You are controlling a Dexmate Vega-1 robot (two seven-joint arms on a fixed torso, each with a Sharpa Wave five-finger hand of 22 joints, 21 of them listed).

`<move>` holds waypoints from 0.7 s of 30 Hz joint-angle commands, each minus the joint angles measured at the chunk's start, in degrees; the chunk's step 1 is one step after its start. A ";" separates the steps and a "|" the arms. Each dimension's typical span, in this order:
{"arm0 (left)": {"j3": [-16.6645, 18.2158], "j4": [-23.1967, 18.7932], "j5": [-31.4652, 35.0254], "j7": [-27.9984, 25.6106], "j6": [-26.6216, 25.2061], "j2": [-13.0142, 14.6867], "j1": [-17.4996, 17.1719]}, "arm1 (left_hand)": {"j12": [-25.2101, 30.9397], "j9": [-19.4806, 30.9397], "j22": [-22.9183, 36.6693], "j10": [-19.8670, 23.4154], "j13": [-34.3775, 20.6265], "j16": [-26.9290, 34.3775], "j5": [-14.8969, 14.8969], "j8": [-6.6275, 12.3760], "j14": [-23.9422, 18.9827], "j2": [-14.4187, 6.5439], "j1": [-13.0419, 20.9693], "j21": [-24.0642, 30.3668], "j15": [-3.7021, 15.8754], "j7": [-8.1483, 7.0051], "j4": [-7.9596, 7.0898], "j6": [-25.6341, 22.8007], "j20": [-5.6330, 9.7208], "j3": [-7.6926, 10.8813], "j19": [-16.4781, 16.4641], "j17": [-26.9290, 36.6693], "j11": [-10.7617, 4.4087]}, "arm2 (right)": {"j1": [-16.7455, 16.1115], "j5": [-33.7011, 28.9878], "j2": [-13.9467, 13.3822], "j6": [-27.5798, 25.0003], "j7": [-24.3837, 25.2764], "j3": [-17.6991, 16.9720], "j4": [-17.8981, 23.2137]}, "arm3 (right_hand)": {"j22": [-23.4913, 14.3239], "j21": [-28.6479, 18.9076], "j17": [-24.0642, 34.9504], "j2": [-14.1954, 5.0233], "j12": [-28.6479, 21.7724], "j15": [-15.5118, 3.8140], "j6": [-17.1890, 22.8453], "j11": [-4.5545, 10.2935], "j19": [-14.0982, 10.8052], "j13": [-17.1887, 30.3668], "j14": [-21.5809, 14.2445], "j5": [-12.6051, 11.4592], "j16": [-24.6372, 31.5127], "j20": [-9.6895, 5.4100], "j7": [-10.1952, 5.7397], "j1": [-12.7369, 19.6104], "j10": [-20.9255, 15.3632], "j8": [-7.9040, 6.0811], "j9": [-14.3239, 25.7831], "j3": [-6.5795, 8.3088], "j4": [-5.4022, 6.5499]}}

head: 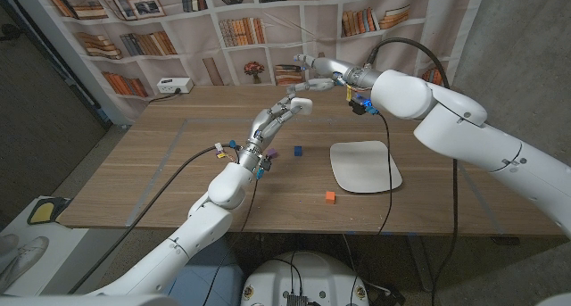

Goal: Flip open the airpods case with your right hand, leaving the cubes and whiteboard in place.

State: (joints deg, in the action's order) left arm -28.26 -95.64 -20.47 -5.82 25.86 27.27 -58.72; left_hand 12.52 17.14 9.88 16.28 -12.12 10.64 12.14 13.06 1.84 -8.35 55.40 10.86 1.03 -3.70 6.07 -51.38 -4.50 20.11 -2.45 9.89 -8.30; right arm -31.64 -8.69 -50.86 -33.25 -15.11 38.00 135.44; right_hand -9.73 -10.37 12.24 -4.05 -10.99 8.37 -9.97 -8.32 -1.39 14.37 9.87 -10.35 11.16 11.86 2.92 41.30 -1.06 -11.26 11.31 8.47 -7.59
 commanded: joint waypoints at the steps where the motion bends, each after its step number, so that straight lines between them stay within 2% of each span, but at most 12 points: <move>1: -0.13 0.22 -0.46 0.49 0.04 -0.10 0.06 | 0.26 0.24 0.15 0.18 -0.32 0.10 0.25 0.12 0.06 -0.37 -0.14 0.41 0.08 -3.58 -0.13 -3.57 0.00 -0.06 -0.52 0.12 -0.12 | 1.22 -1.55 0.28 -0.56 -1.51 1.18 -0.70 | -0.12 -0.23 0.14 -0.08 -0.45 -0.47 -2.94 0.63 0.55 -0.01 2.05 -0.19 0.30 -0.08 -0.78 1.07 0.07 -0.60 0.12 0.48 -0.60; 5: -0.31 -0.33 -0.43 1.18 -1.28 0.79 0.32 | 0.24 0.23 0.15 0.14 -0.33 0.12 0.30 0.10 -0.01 -0.40 -0.16 0.41 0.07 -3.66 -0.15 -3.53 0.02 -0.11 -0.54 0.12 -0.11 | 1.62 -2.26 0.19 -0.85 -2.20 1.62 -0.72 | -0.10 -0.25 0.10 -0.19 -0.60 -0.13 -2.96 0.34 0.72 -0.08 2.18 -0.21 0.41 0.08 -0.41 2.57 0.15 -0.68 0.11 1.07 -1.32; 9: -0.16 0.07 -0.75 0.95 -0.55 0.36 0.16 | 0.25 0.23 0.15 0.16 -0.34 0.09 0.35 0.18 0.03 -0.44 -0.17 0.39 0.03 -3.50 -0.17 -3.69 0.02 -0.17 -0.53 0.11 -0.10 | 1.94 -3.02 0.13 -1.12 -2.83 2.04 -0.63 | -0.08 -0.24 0.07 -0.30 -0.64 0.23 -2.98 0.12 0.93 -0.14 2.38 -0.21 0.44 0.09 -0.04 3.97 0.37 -0.76 0.11 1.62 -1.86; 14: -0.26 0.29 -0.98 1.21 -0.07 0.16 0.13 | 0.23 0.23 0.15 0.13 -0.35 0.08 0.42 0.18 0.05 -0.49 -0.16 0.37 0.04 -3.53 -0.18 -3.67 -0.02 -0.22 -0.46 0.11 -0.06 | 2.53 -3.84 -0.03 -1.41 -4.05 2.48 -0.45 | -0.07 -0.15 0.05 -0.24 -0.59 0.39 -3.09 0.20 1.32 -0.20 2.70 -0.21 0.42 0.14 0.12 5.22 0.81 -0.79 0.11 2.05 -2.23; 21: -0.09 -0.18 -0.89 0.87 -0.11 0.34 -0.36 | 0.29 0.22 0.16 0.29 -0.36 0.07 0.49 0.22 0.03 -0.54 -0.17 0.35 0.07 -3.53 -0.21 -3.73 -0.05 -0.31 -0.44 0.11 -0.07 | 3.22 -4.83 -0.50 -0.82 -5.79 2.71 -0.18 | -0.06 0.17 0.05 -0.69 -0.33 0.54 -4.21 -0.08 3.10 -0.28 4.15 -0.49 0.20 0.20 0.34 8.13 2.43 -0.58 0.14 3.32 -2.56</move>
State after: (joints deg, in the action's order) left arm -28.44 -95.57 -21.23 -4.91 25.62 27.50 -58.64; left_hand 12.52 17.18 9.88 16.27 -12.40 10.64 12.13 12.84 1.84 -8.26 54.86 10.87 1.03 -3.69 5.84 -51.38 -4.50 19.88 -2.45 9.89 -8.30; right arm -29.43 -11.91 -50.88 -34.35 -18.54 40.09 134.96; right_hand -9.59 -10.37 12.25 -4.50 -11.25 8.72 -9.82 -8.26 1.19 14.09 9.79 -10.35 11.27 12.02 2.88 48.31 0.71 -11.66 11.31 11.08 -10.20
